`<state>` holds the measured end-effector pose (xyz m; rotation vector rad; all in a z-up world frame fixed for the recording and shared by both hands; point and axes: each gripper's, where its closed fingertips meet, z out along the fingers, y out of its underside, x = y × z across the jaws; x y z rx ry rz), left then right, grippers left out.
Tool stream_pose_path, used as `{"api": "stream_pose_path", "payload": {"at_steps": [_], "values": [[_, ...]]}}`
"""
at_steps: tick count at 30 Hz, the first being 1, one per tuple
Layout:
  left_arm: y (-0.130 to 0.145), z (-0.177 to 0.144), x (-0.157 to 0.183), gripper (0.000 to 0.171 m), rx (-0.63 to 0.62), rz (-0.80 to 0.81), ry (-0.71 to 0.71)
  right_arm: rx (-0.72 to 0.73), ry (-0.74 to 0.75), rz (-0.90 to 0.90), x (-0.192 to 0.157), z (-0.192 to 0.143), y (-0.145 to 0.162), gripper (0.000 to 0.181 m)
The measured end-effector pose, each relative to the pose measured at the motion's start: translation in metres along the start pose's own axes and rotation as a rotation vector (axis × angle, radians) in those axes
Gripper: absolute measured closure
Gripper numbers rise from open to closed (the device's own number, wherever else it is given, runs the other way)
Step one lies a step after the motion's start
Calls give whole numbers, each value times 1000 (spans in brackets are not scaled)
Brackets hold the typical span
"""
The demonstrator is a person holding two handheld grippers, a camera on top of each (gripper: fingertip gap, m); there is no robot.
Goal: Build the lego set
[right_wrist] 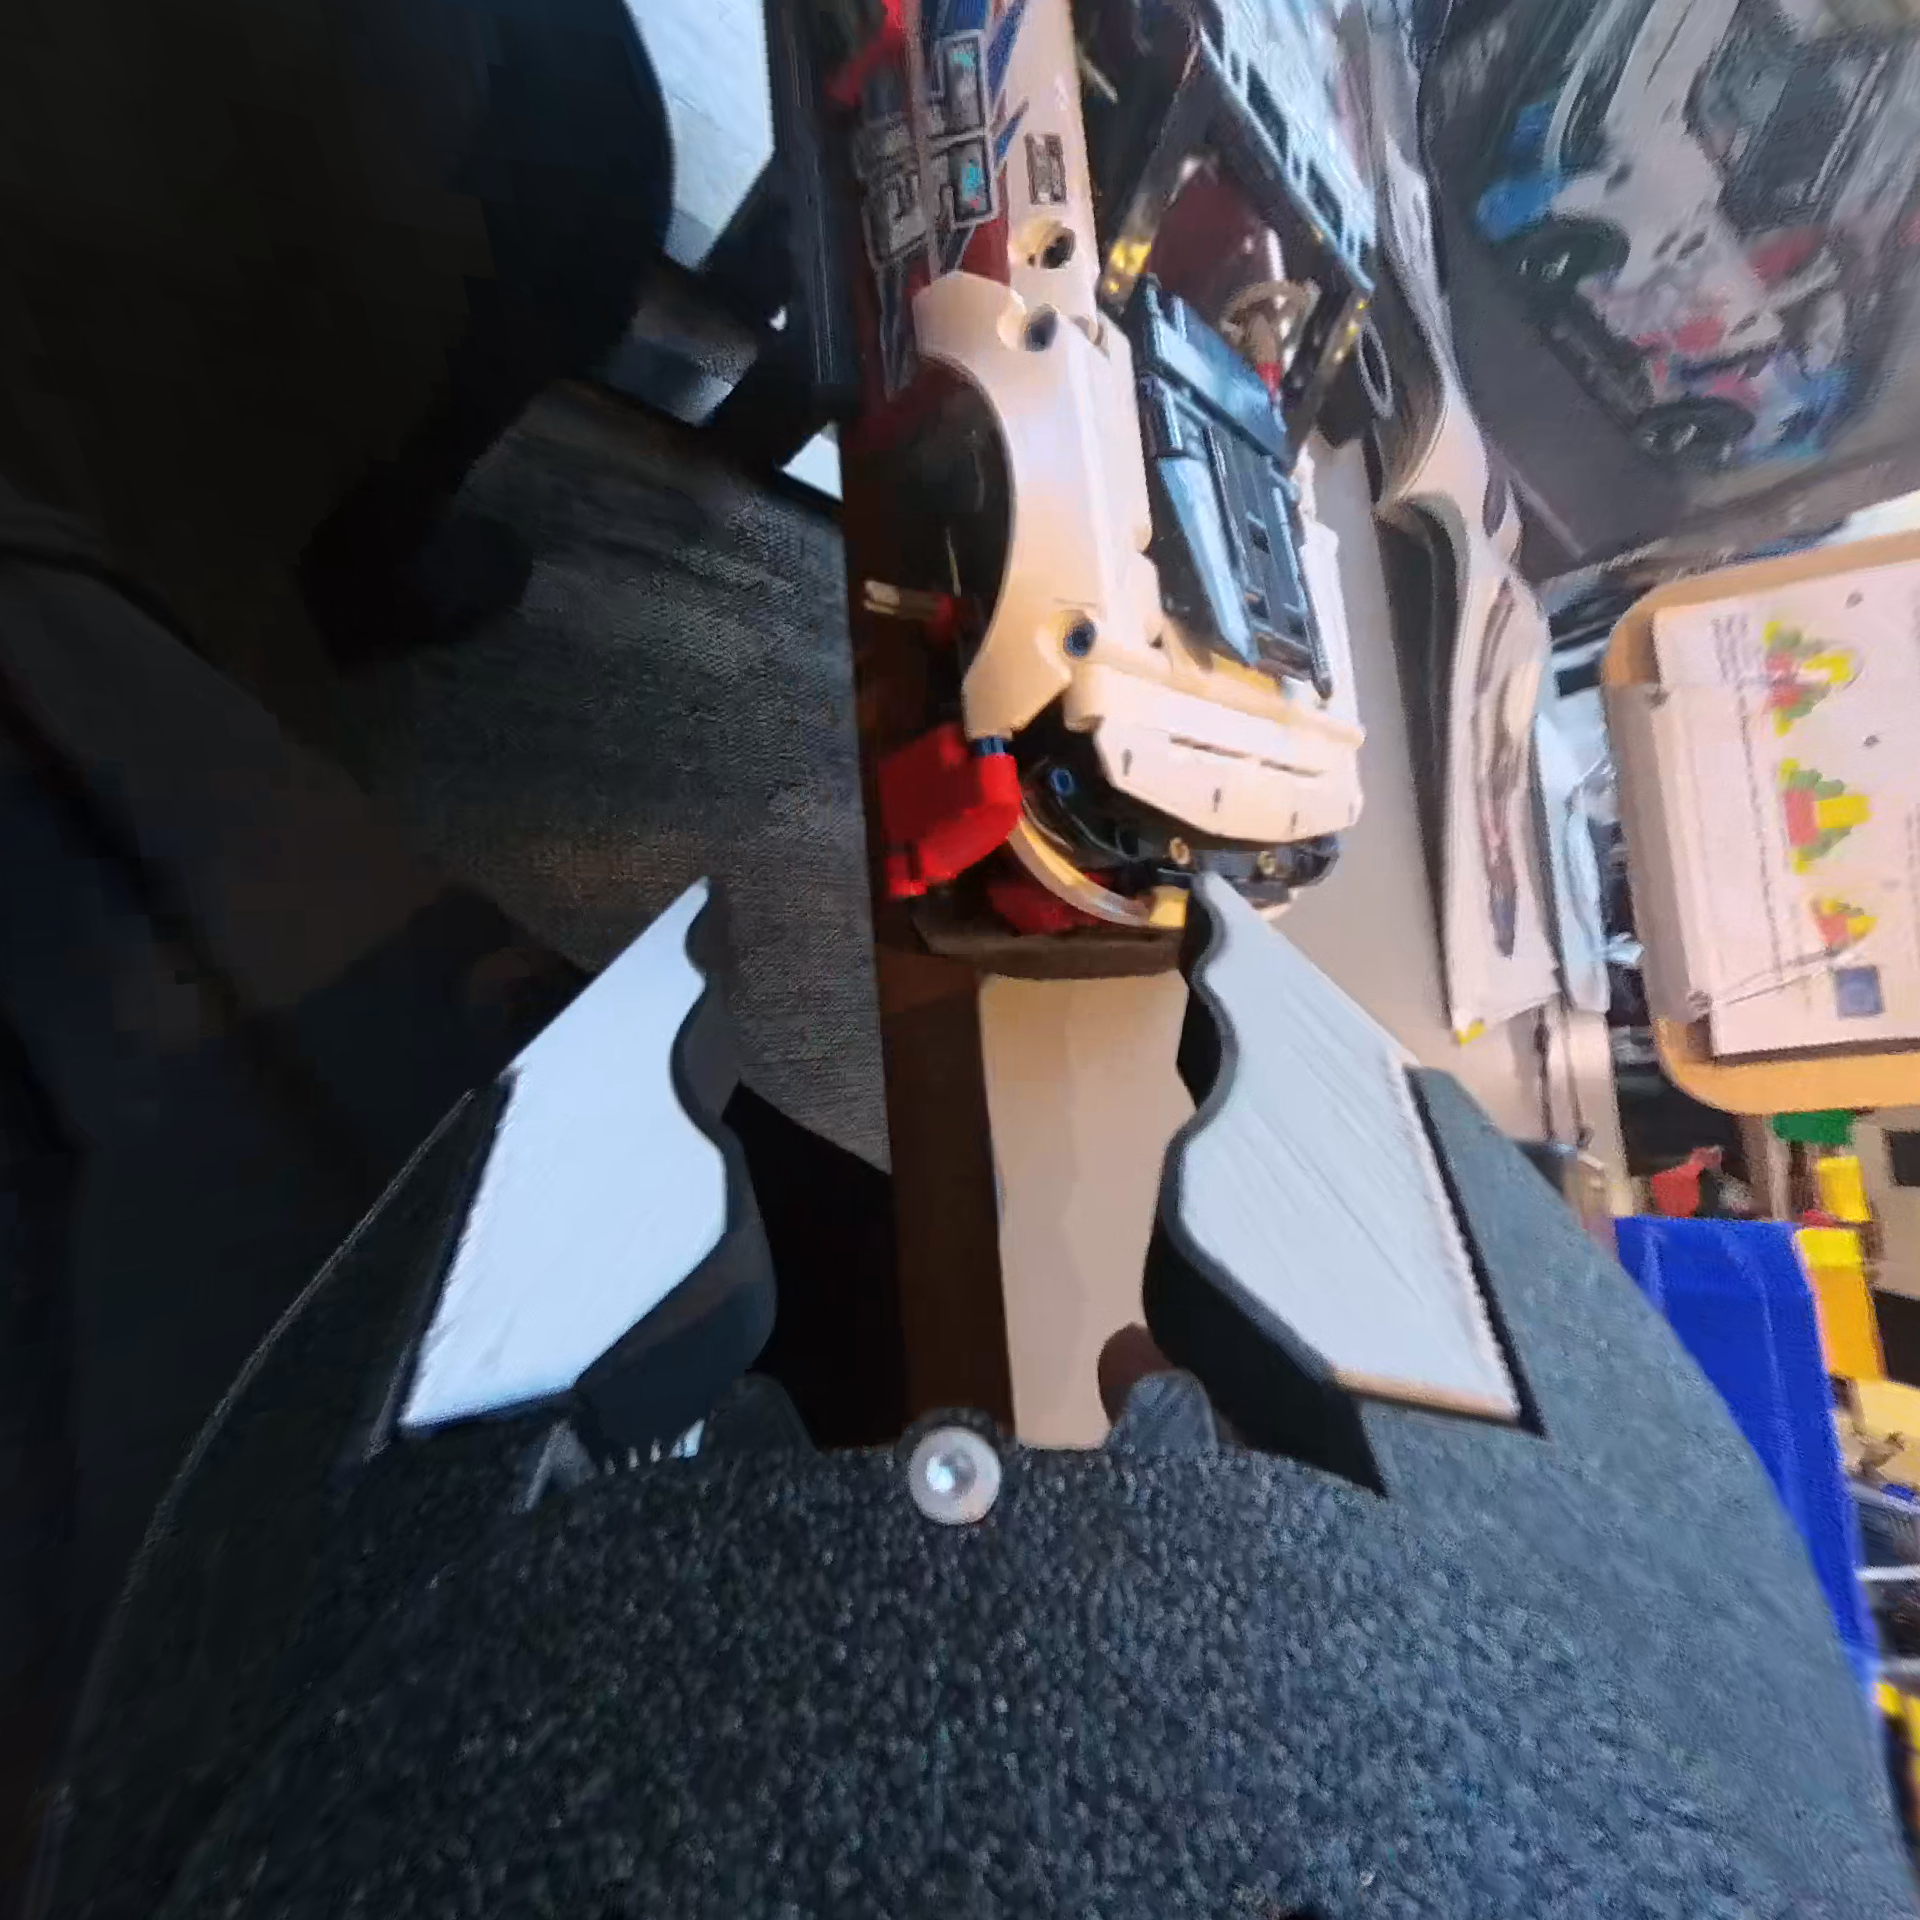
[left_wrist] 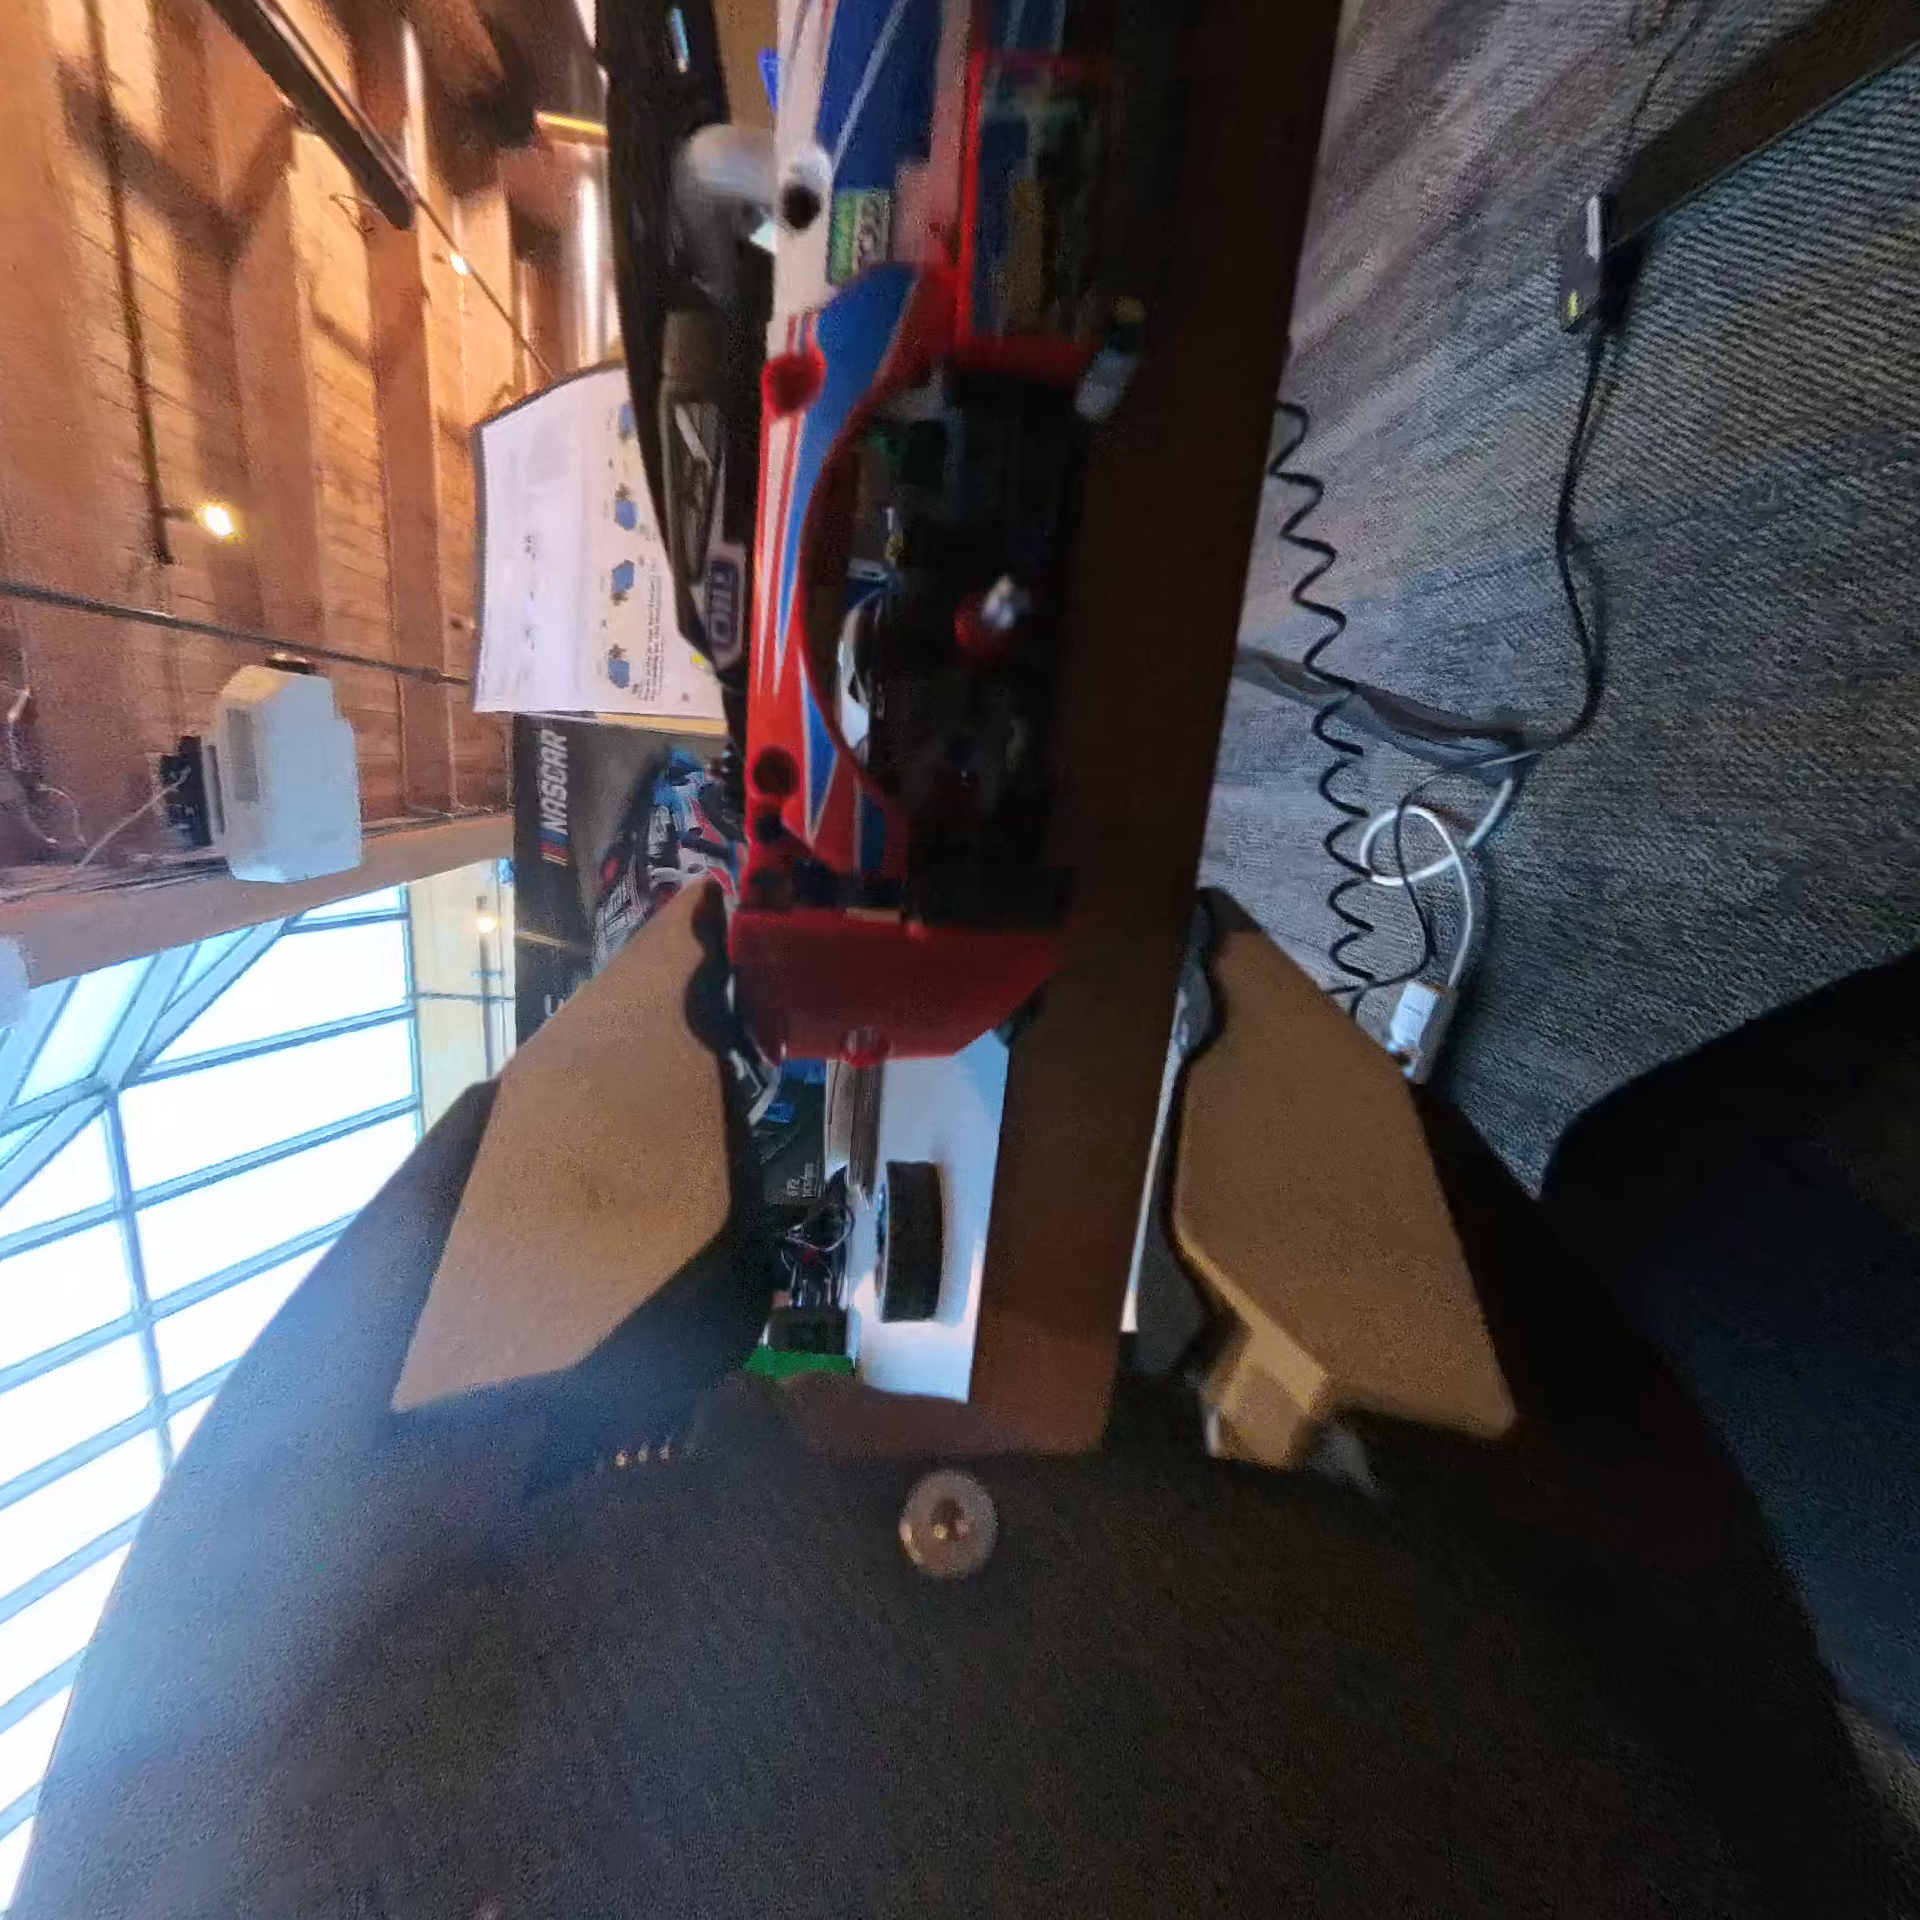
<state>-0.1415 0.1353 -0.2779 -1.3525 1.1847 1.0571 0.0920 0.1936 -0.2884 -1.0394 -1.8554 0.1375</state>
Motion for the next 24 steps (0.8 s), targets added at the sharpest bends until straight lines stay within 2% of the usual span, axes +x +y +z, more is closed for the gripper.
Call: {"api": "stream_pose_path", "payload": {"at_steps": [2, 3, 5, 7, 9, 11, 12, 13, 14, 16, 22, 24], "values": [[0, -6, -4, 97, 33, -8, -34, 12, 59, -76, -1, -6, -5, 110], [0, -10, -8, 105, 52, 6, -61, 2, 109, -117, 5, -8, -4, 105], [3, -12, -14, 98, 70, 35, -90, -18, 161, -168, 16, -8, 0, 95], [12, -13, -12, 89, 66, 46, -59, -35, 200, -228, 23, -6, 2, 83], [21, -16, -13, 88, 63, 56, -51, -54, 229, -335, 27, -1, 3, 81], [28, -17, -14, 87, 64, 46, -27, -36, 243, -400, 27, 4, -3, 82], [26, -17, -12, 94, 76, 45, -6, -28, 227, -416, 24, 9, -6, 85], [21, -17, -12, 110, 98, 47, 7, -24, 217, -430, 23, 13, -7, 93], [15, -17, -10, 118, 113, 55, 16, -20, 202, -441, 20, 17, -9, 101], [14, -16, -10, 118, 95, 62, 0, -14, 208, -453, 17, 20, -10, 112], [1, -41, -8, 117, 98, 13, -110, 58, 231, -432, 3, 4, -20, 115], [-1, -47, -12, 104, 110, 10, -170, 80, 222, -429, -2, -1, -21, 115]]}}
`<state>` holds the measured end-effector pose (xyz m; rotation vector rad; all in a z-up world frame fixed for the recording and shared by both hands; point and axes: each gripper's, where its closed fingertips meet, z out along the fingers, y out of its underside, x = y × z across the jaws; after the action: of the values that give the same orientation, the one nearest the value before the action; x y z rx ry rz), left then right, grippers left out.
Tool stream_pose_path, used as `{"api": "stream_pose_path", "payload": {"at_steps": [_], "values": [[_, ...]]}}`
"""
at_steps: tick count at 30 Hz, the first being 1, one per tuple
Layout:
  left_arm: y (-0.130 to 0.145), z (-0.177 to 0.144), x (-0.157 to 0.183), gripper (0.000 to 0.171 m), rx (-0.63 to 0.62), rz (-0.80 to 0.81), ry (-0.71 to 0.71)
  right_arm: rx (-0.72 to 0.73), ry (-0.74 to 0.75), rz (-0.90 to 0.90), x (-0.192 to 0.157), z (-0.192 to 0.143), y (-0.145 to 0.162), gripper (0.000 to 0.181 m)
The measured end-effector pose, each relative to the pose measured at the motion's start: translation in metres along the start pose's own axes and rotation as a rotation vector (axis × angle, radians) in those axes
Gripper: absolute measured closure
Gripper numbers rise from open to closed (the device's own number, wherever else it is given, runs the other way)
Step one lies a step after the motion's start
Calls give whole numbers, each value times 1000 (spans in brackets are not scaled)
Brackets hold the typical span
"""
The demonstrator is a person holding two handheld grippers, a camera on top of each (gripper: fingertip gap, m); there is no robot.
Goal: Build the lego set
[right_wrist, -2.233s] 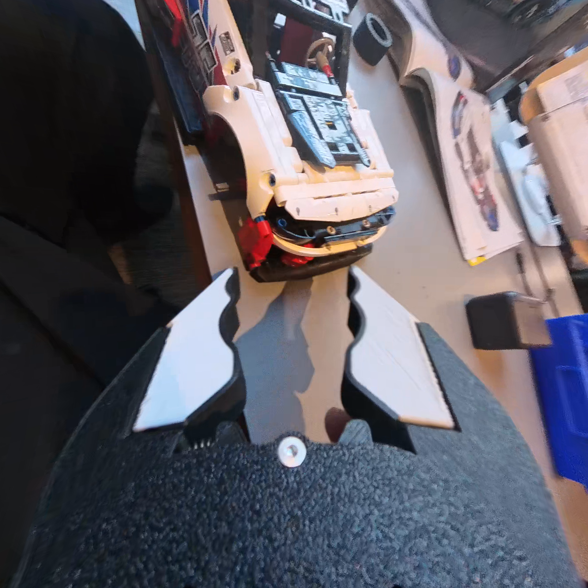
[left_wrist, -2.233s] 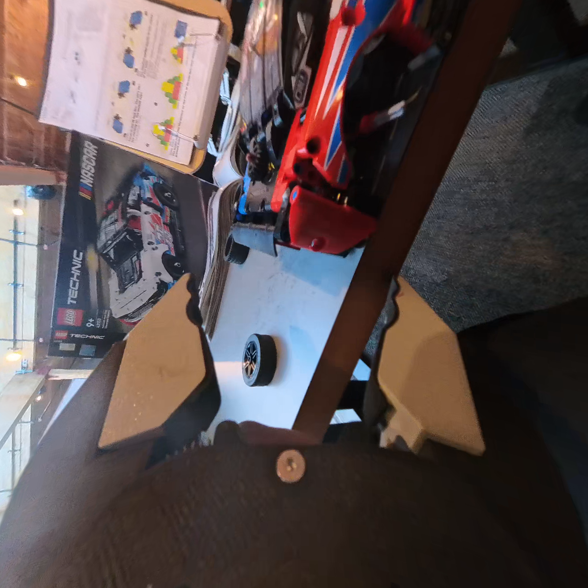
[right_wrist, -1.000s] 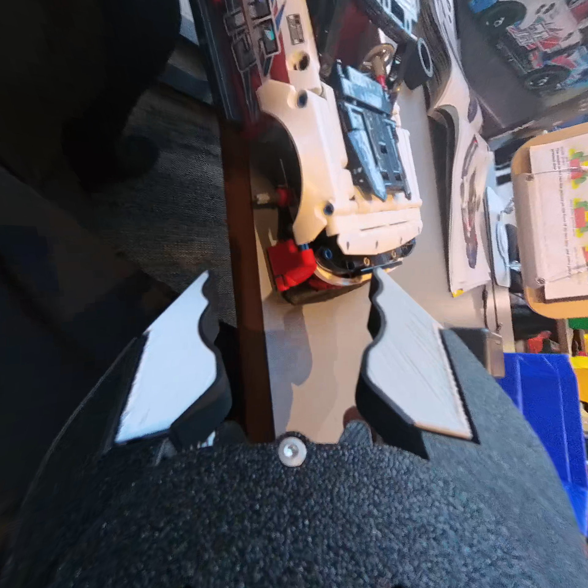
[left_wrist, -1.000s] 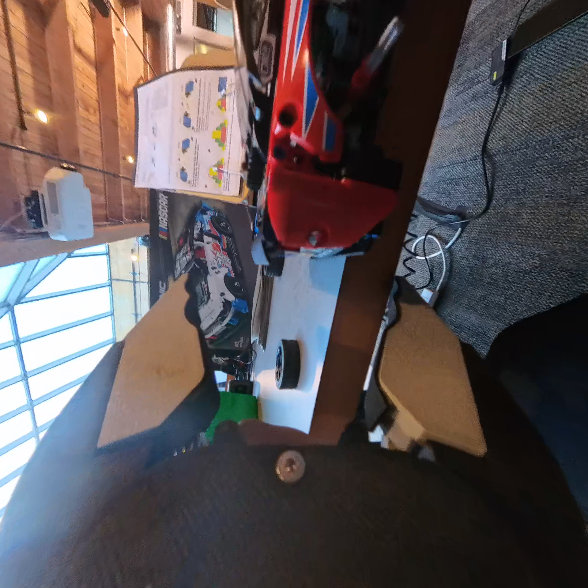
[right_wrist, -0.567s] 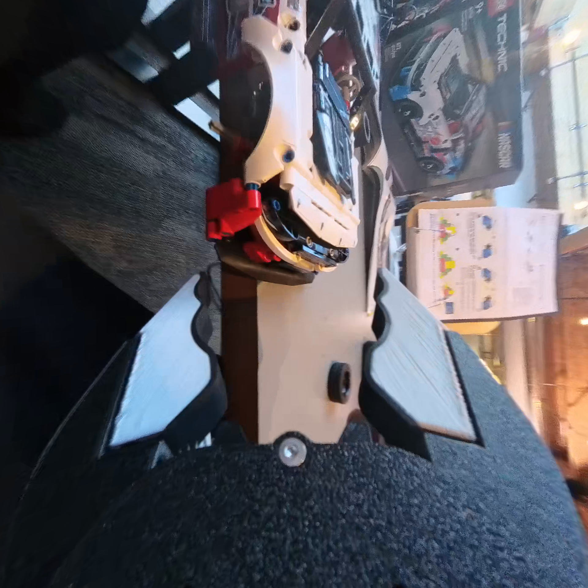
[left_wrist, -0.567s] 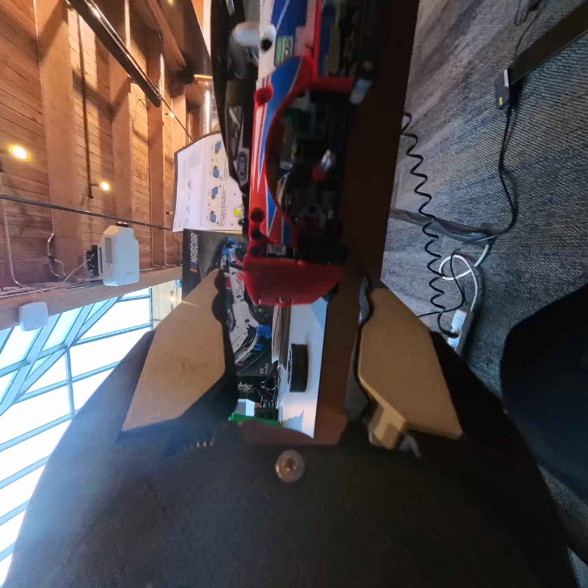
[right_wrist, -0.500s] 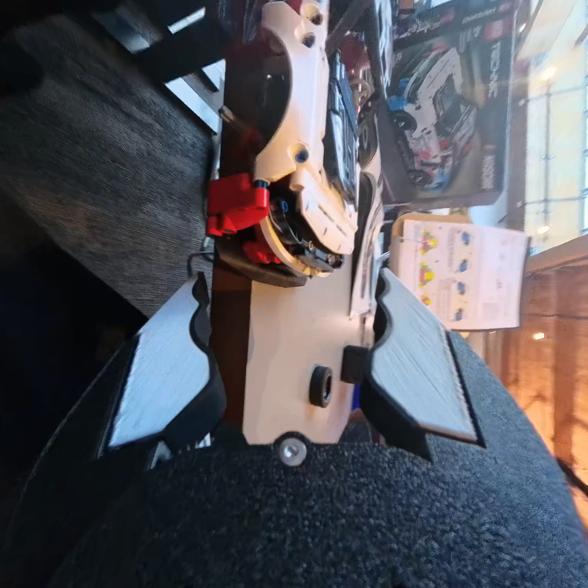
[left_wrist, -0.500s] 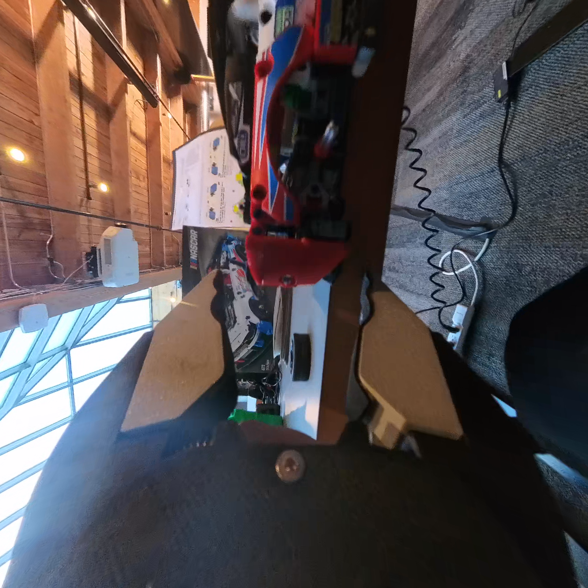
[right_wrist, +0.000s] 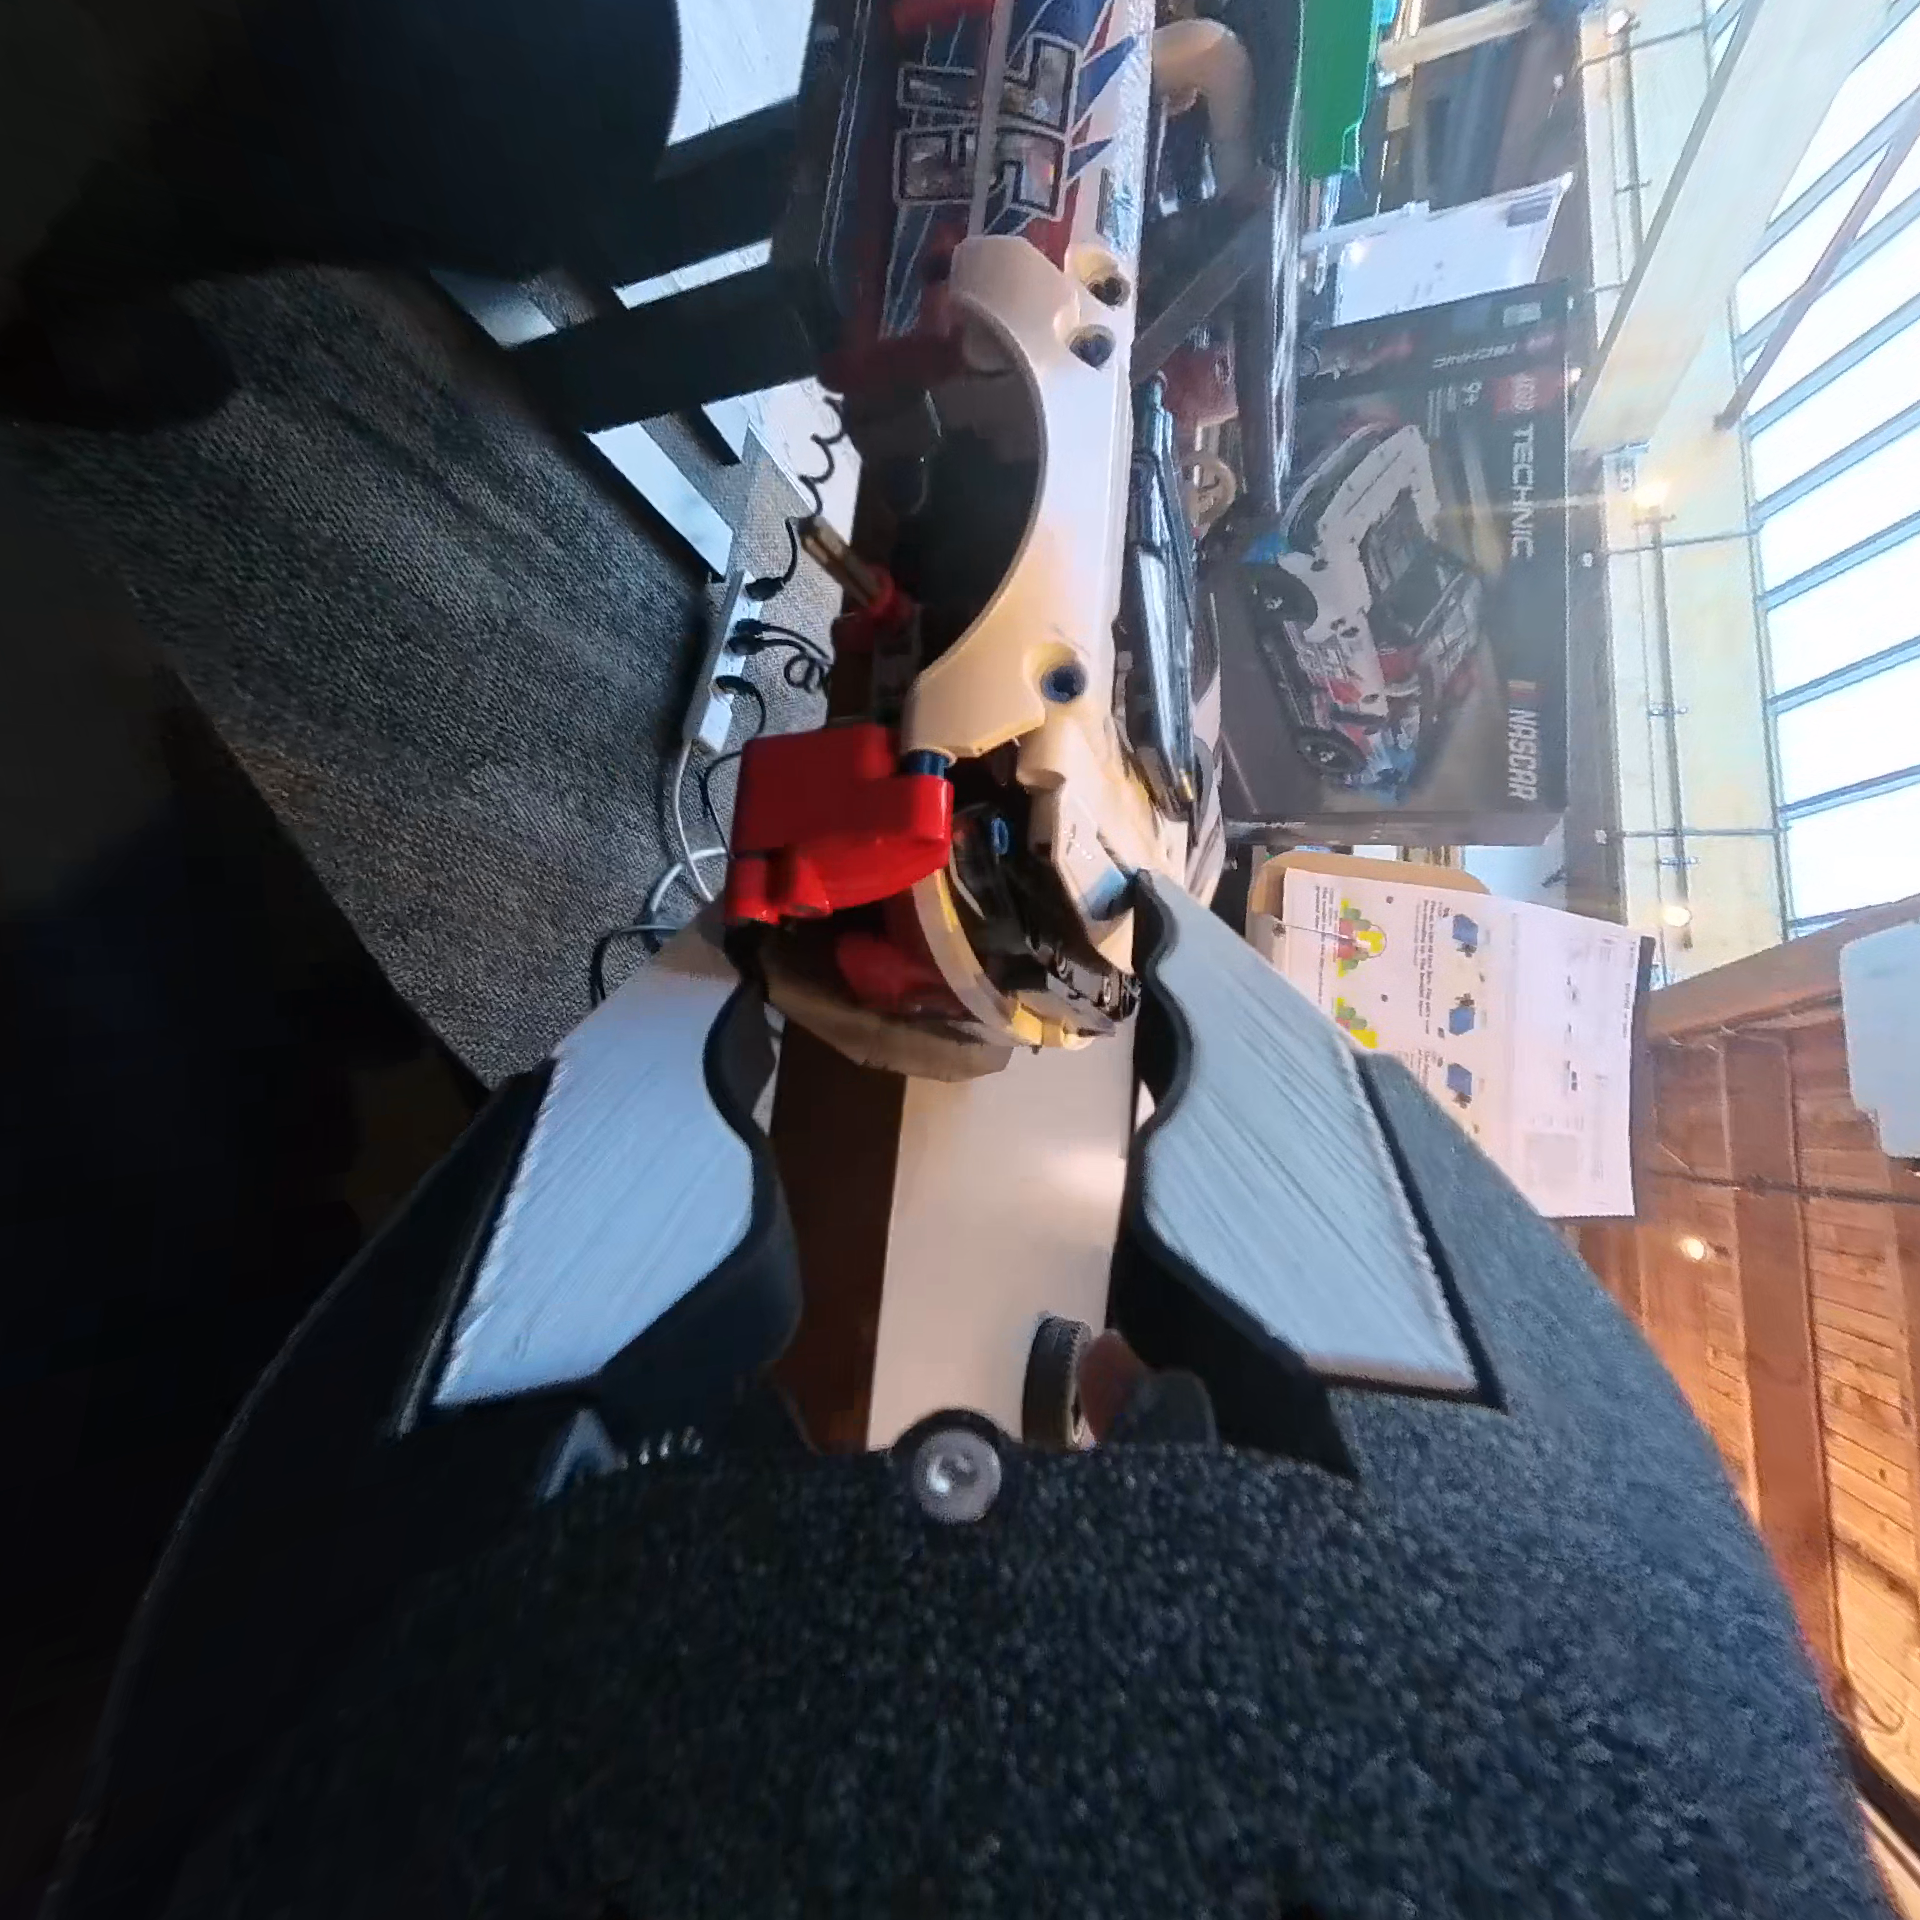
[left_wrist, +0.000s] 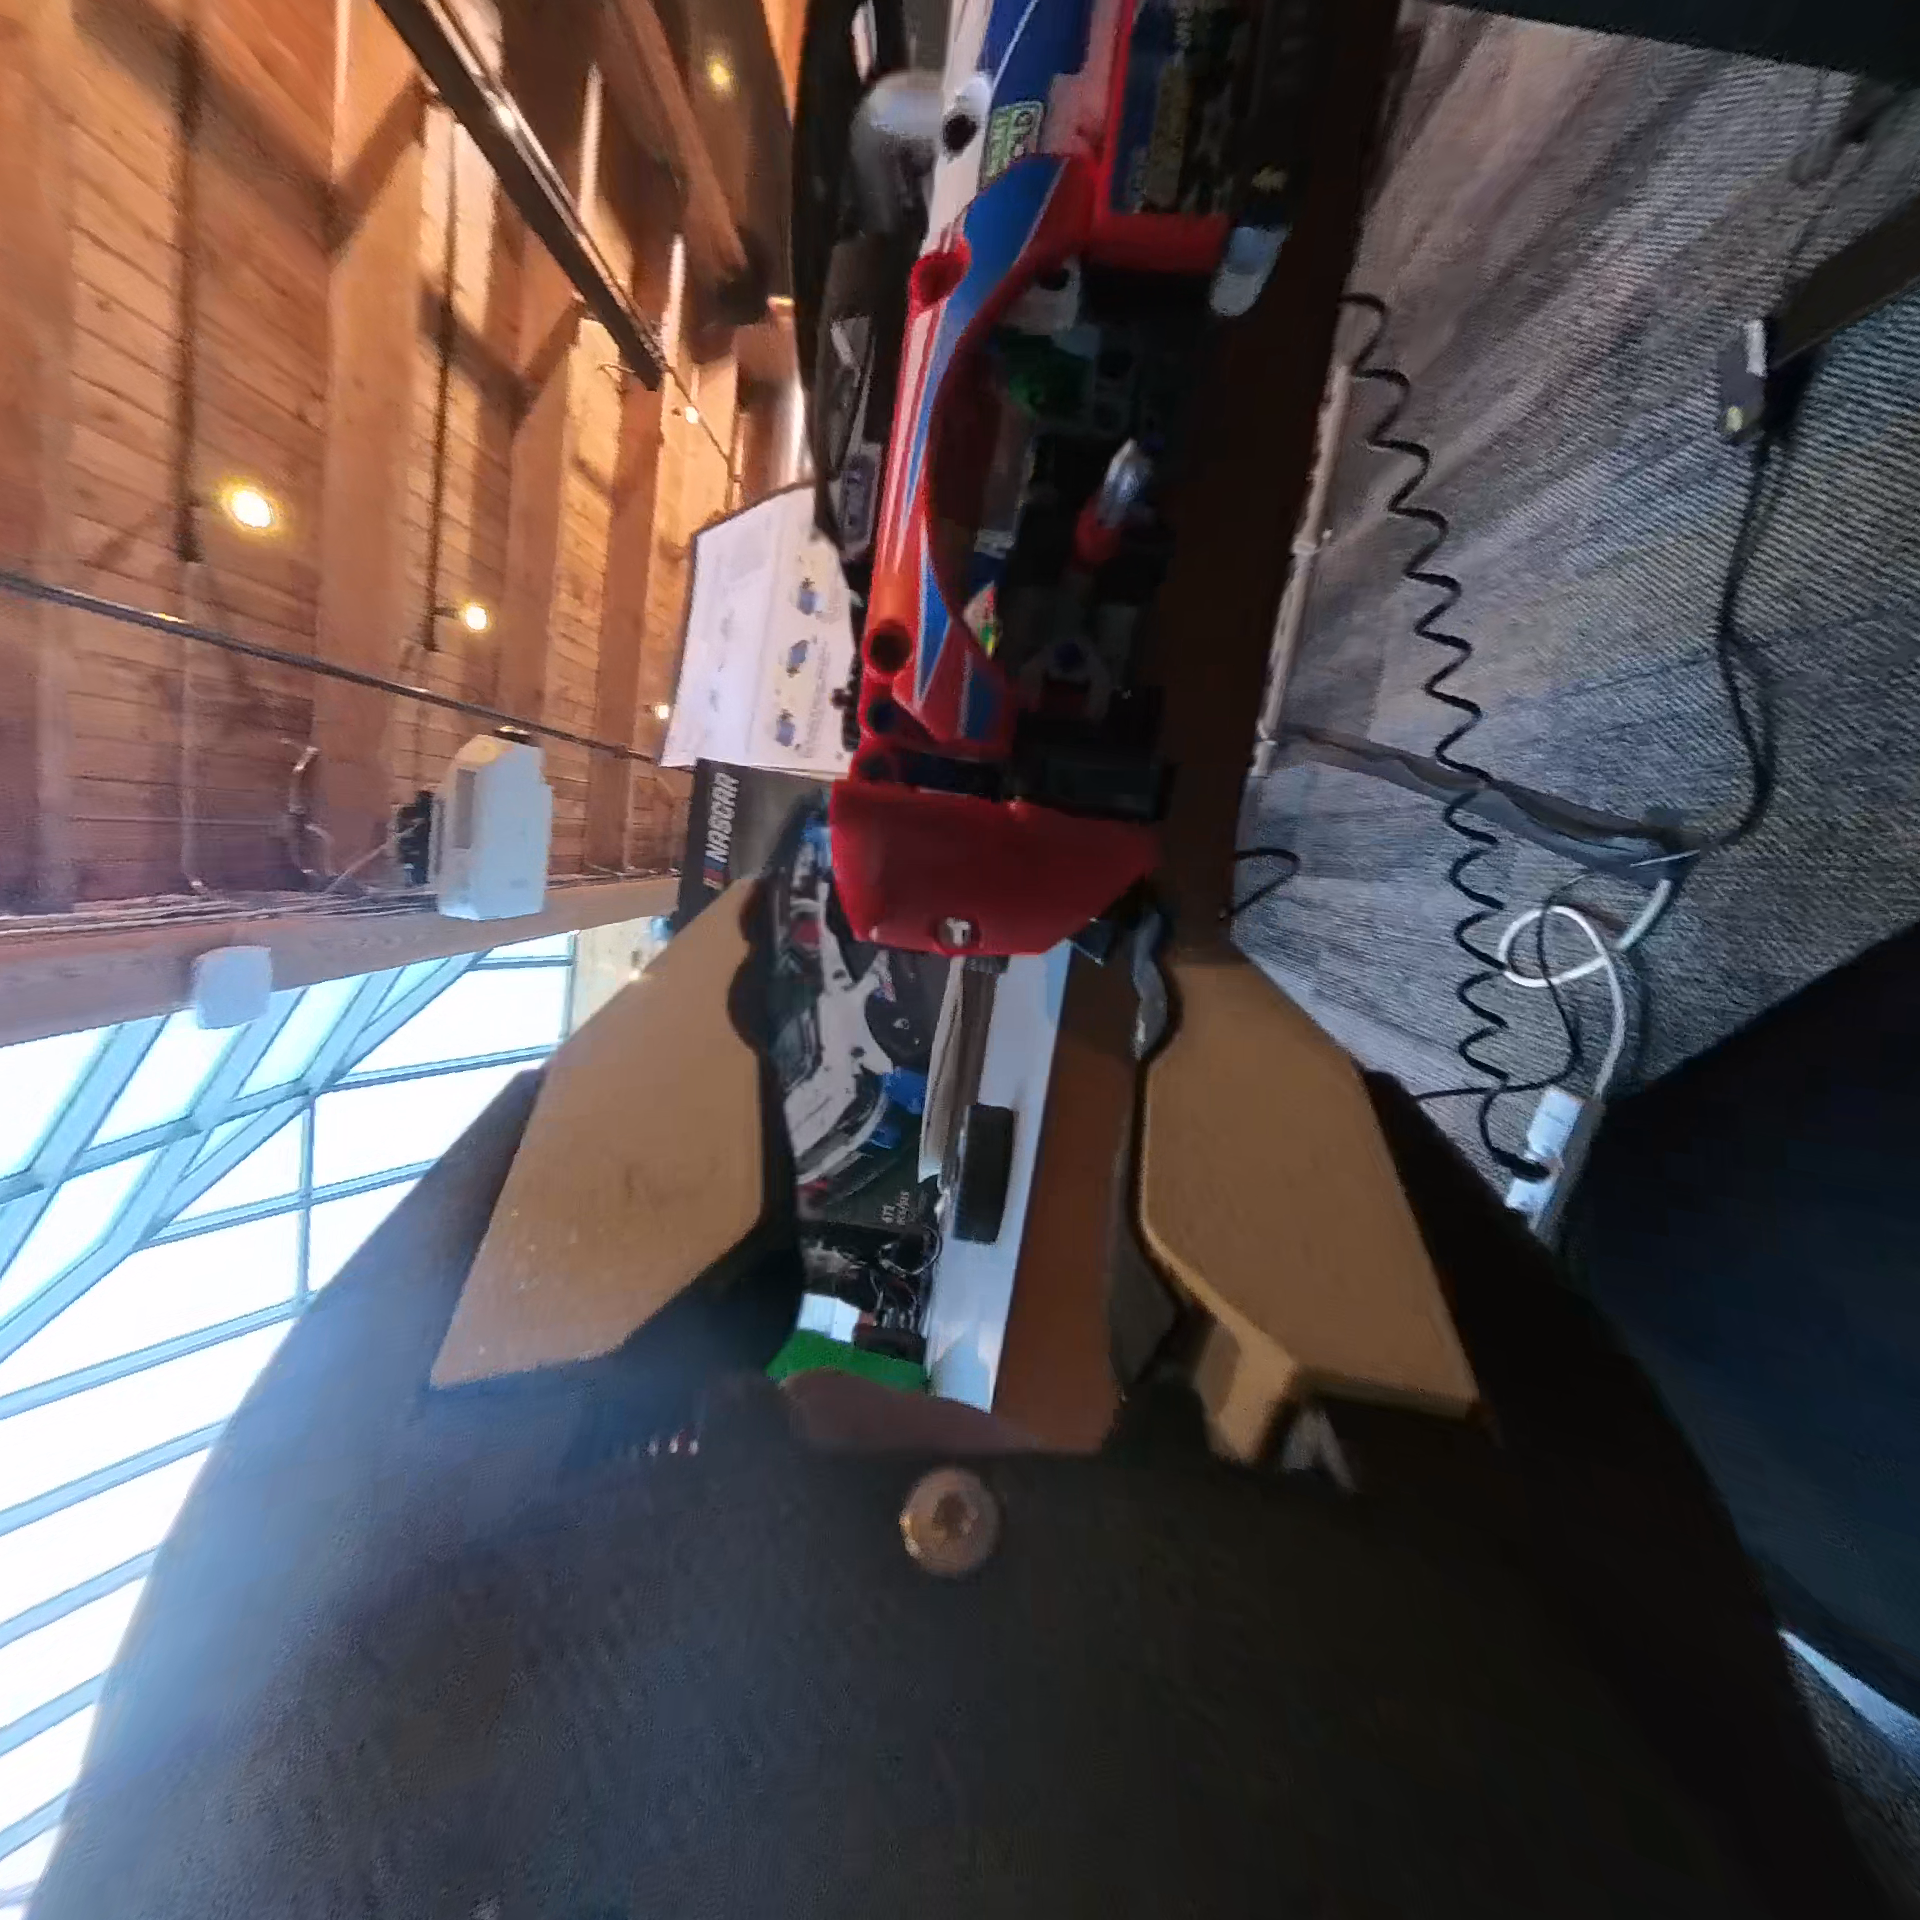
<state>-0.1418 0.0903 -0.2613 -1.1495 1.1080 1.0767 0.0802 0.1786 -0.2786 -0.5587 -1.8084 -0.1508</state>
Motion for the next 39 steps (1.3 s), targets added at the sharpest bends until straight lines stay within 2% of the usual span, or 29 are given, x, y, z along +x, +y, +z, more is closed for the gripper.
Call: {"api": "stream_pose_path", "payload": {"at_steps": [3, 5, 8, 10, 12, 16, 18, 23, 27, 30, 35, 39], "values": [[7, 10, -1, 101, -6, 30, -22, 12, 21, -34, 1, 3, 2, 114], [7, 16, 4, 113, 2, 62, -10, 2, 35, -38, 3, 8, 3, 115], [2, 14, 4, 113, 3, 12, -38, -6, 36, -31, 6, 10, 8, 117], [-2, 12, 3, 113, 13, -13, -4, -4, 5, -9, 7, 7, 8, 119], [-5, 12, -2, 113, 25, -77, 92, 19, -58, 58, 12, 0, 3, 120], [-12, 17, -21, 112, 76, -360, 451, 110, -175, 325, 51, -14, -6, 136], [-15, 25, -31, 113, 96, -501, 612, 144, -297, 488, 67, -14, -4, 138], [-12, 57, -40, 114, 106, -775, 908, 170, -490, 816, 89, 14, 27, 140], [-10, 84, -49, 115, 102, -1129, 1147, 148, -724, 1165, 93, 40, 51, 138], [1, 105, -43, 115, 21, -1357, 1307, 131, -870, 1400, 98, 57, 66, 138], [14, 134, -25, 112, -142, -1552, 1390, 80, -976, 1623, 109, 84, 94, 138], [17, 148, -23, 110, -183, -1722, 1451, -9, -1101, 1798, 105, 104, 110, 136]]}}
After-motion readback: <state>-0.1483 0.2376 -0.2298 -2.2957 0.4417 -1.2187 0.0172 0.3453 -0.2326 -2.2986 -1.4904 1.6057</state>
